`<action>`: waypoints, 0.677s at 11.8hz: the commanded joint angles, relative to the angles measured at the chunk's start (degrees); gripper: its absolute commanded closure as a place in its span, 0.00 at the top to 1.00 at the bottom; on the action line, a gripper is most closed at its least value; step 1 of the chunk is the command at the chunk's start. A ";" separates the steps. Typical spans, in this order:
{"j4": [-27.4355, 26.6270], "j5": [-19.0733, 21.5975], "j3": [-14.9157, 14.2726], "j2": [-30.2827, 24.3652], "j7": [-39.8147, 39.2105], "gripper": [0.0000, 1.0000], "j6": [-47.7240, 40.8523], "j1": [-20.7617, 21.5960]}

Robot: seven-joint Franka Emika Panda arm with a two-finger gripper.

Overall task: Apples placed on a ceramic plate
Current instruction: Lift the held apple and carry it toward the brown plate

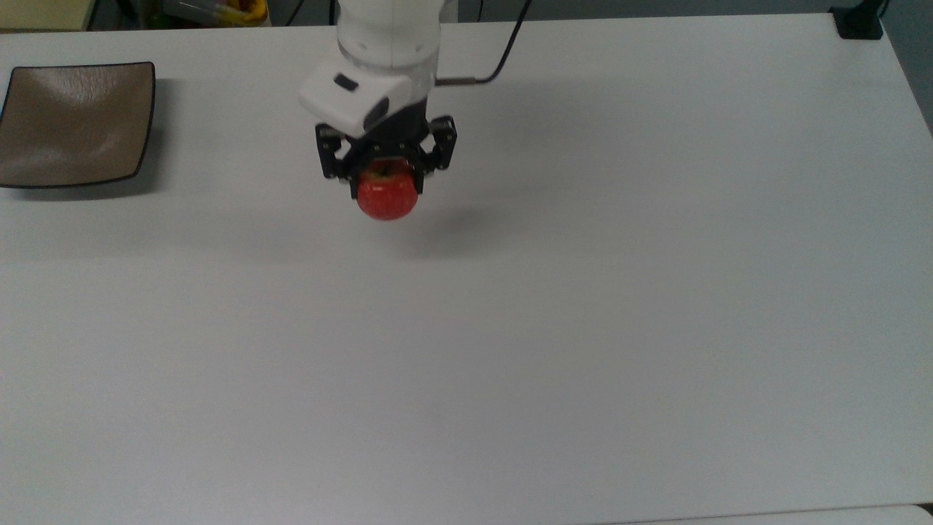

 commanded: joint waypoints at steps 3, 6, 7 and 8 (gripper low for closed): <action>-6.72 4.86 -0.69 -14.18 -9.30 0.25 -11.01 -5.14; -9.10 5.04 -0.78 -18.06 -16.68 0.25 -11.99 -9.54; -9.37 5.04 -0.95 -18.41 -22.80 0.25 -11.91 -12.34; -9.28 5.13 -0.95 -18.33 -27.12 0.25 -11.82 -15.06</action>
